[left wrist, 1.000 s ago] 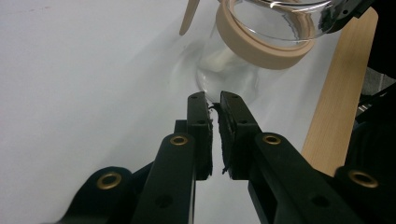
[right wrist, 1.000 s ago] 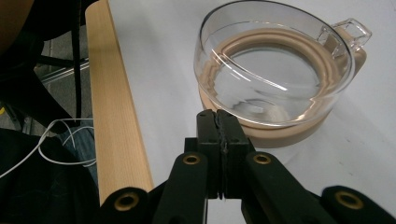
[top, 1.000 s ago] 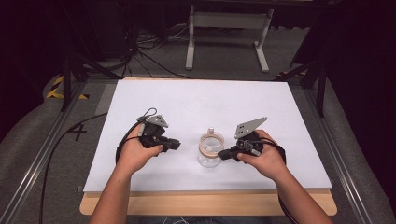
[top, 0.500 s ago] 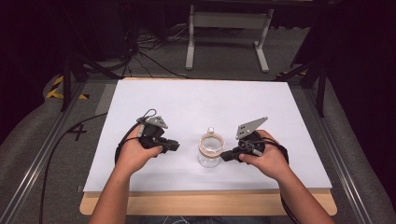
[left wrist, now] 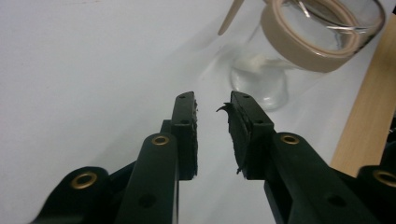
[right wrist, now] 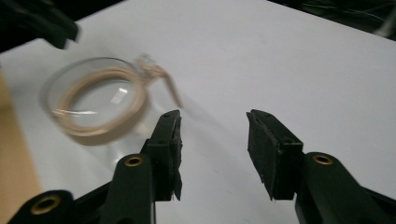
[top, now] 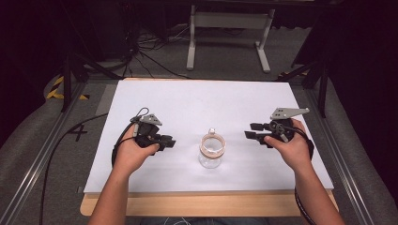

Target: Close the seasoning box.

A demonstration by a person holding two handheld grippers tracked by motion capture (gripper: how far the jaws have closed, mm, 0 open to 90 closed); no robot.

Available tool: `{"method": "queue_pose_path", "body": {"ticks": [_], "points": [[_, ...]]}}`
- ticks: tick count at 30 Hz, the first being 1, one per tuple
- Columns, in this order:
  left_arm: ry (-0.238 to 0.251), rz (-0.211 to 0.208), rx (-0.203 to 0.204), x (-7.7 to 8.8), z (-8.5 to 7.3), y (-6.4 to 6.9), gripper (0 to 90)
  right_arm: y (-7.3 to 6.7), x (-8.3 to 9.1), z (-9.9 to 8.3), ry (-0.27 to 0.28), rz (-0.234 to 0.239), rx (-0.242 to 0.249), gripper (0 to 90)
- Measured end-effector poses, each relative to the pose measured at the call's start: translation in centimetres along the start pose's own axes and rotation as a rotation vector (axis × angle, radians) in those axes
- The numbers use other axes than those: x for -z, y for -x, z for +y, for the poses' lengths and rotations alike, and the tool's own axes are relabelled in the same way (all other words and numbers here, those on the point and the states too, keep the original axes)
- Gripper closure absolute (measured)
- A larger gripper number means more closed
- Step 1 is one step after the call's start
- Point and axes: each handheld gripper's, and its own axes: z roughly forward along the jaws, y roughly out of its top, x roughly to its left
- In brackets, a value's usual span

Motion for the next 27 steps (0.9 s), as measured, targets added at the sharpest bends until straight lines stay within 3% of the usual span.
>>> {"method": "queue_pose_path", "body": {"ticks": [2,5,12,19,23,27], "points": [[0.002,0.022,0.014,-0.3,-0.3,-0.5,68.9,1.5,-0.1,-0.9,-0.006,-0.055,-0.018,48.4],[0.001,0.042,0.033,-0.7,-0.8,-1.3,66.5,3.5,-0.6,-2.3,-0.024,-0.094,-0.075,45.7],[0.0,0.068,0.081,-1.8,-2.1,-3.2,63.8,6.6,-2.4,-5.5,-0.079,-0.141,-0.133,44.3],[-0.014,0.095,0.096,-2.5,-2.9,-4.2,61.1,7.7,-3.7,-7.3,-0.113,-0.166,-0.144,43.7],[-0.016,0.102,0.1,-2.7,-3.1,-4.4,57.4,7.7,-3.9,-7.4,-0.12,-0.161,-0.139,42.9],[0.006,0.125,0.107,-2.7,-3.0,-4.4,48.1,7.5,-3.8,-7.1,-0.11,-0.157,-0.133,42.7]]}}
